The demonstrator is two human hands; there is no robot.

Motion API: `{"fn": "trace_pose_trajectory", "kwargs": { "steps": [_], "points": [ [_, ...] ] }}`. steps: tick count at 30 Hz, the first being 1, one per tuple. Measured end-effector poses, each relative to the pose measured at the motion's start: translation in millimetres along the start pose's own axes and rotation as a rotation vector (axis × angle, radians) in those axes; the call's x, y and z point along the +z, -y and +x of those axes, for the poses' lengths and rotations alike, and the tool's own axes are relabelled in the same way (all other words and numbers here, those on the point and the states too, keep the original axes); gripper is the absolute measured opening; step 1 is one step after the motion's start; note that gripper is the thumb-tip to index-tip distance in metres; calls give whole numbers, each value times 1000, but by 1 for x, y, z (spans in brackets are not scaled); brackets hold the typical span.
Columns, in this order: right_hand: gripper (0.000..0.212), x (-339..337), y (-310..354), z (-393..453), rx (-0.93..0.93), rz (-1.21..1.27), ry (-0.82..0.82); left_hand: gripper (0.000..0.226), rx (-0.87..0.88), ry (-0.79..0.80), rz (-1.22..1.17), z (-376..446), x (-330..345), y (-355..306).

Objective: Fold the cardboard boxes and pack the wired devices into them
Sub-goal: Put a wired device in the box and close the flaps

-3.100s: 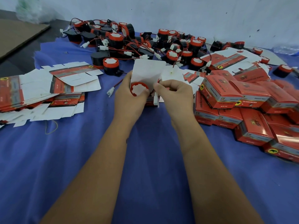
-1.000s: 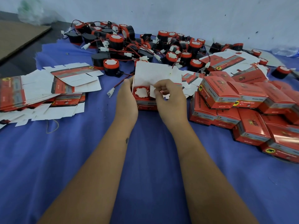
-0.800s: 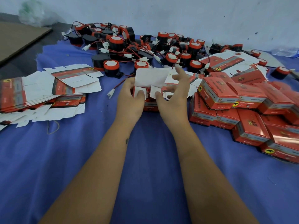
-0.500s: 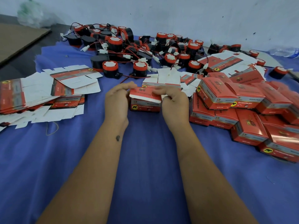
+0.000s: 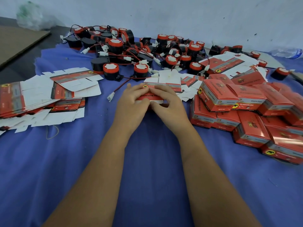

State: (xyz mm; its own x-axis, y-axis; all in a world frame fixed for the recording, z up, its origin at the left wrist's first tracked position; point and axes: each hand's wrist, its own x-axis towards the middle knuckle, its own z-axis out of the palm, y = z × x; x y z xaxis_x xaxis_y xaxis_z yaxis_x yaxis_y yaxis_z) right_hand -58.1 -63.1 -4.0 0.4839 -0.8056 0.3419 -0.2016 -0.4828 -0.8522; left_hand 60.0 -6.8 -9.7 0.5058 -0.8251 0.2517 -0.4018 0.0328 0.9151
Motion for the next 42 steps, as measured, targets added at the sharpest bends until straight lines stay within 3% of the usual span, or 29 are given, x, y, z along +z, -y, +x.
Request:
{"fn": "trace_pose_trajectory", "kwargs": {
  "steps": [6, 15, 18, 21, 25, 28, 32, 37, 42],
  "points": [
    [37, 0, -1, 1, -46, -66, -61, 44, 136, 76, 182, 1, -5, 5],
    [26, 1, 1, 1, -63, -48, -132, 24, 136, -11, -58, -5, -6, -6],
    [23, 3, -1, 0, -63, -38, -152, 19, 89, -105, -171, -5, -6, -5],
    [21, 6, -1, -2, -46, -33, -157, 22, 44, -210, -162, -3, -7, -3],
    [28, 6, 0, -3, -36, -9, -188, 28, 64, -185, -142, -4, -8, -4],
    [32, 6, -1, -2, -42, 21, -193, 23, 90, -169, -76, -6, -9, -4],
    [8, 4, -6, 1, -15, 43, -209, 15, 149, -147, 37, -6, -9, -4],
    [10, 4, -8, 0, 53, 84, -191, 29, 257, -215, 419, -4, -9, -2],
    [8, 6, -5, -2, -68, -87, -217, 25, 341, -266, 552, -7, -5, -6]
  ]
}}
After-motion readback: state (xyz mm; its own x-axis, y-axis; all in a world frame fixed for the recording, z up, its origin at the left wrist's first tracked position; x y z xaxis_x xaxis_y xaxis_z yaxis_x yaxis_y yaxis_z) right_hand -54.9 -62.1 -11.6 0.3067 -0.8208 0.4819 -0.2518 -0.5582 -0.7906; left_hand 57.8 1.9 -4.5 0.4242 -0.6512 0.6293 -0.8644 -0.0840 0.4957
